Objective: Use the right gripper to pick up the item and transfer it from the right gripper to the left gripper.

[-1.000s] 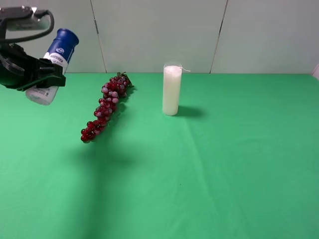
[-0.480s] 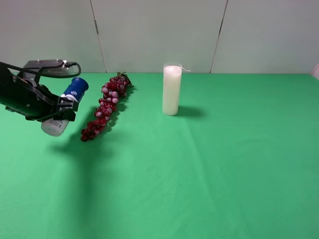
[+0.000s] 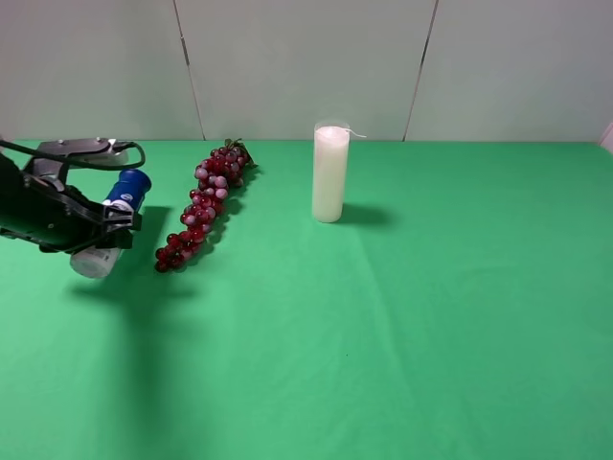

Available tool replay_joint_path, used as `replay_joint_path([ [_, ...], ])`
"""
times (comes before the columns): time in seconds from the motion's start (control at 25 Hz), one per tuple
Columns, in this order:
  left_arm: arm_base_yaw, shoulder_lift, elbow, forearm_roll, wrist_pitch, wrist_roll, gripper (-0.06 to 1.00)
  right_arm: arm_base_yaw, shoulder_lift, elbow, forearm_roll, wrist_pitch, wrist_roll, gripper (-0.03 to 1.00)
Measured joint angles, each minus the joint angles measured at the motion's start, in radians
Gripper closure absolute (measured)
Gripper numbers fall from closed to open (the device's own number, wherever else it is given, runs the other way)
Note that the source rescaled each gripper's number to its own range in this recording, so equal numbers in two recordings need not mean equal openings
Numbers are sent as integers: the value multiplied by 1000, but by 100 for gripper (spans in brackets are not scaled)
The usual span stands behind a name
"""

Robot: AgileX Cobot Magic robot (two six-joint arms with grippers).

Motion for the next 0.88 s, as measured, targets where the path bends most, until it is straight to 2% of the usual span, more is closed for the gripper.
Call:
replay_joint_path([
  [0.24, 40, 0, 28, -1, -76, -4, 94, 0, 0, 0, 0, 0, 0, -3],
  [0.52, 43, 2, 29, -11, -98, -5, 94, 0, 0, 0, 0, 0, 0, -3],
  [0.88, 43, 99, 32, -37, -133, -5, 94, 0, 0, 0, 0, 0, 0, -3],
])
